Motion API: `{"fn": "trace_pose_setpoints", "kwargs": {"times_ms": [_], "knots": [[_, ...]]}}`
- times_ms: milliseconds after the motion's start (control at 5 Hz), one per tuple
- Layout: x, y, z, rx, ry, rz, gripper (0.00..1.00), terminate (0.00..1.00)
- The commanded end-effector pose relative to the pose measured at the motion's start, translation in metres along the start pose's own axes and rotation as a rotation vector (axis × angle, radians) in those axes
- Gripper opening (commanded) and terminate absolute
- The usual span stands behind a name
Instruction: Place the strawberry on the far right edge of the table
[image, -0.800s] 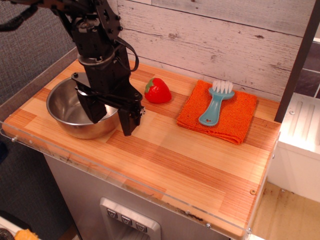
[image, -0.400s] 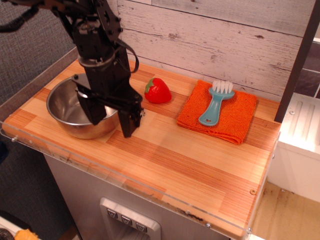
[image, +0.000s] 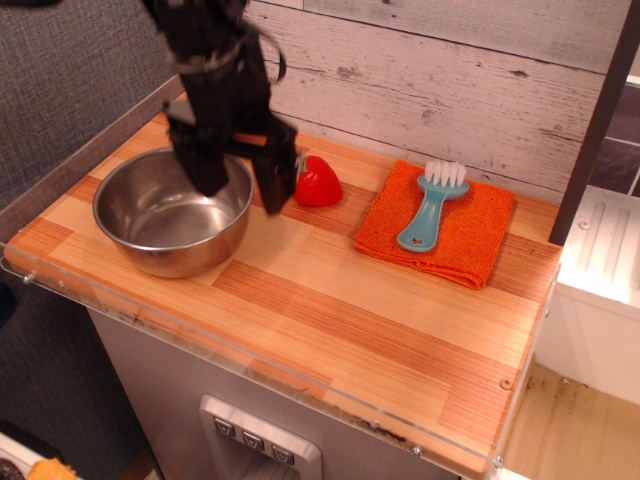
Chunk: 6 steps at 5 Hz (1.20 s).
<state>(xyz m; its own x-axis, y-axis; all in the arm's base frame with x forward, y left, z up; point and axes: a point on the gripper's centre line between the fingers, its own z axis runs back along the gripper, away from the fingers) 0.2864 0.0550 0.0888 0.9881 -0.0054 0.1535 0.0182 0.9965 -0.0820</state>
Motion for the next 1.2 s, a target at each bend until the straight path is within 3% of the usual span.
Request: {"fn": "trace_pose_setpoints", "kwargs": {"times_ms": [0, 400, 1000], "knots": [[0.053, 0.012, -0.001, 0.033, -0.043, 0.01, 1.0, 0.0], [0.071, 0.011, -0.043, 0.066, 0.0, 0.014, 1.0, 0.0], [0.082, 0.007, -0.065, 0.081, 0.001, 0.064, 1.0, 0.0]]}}
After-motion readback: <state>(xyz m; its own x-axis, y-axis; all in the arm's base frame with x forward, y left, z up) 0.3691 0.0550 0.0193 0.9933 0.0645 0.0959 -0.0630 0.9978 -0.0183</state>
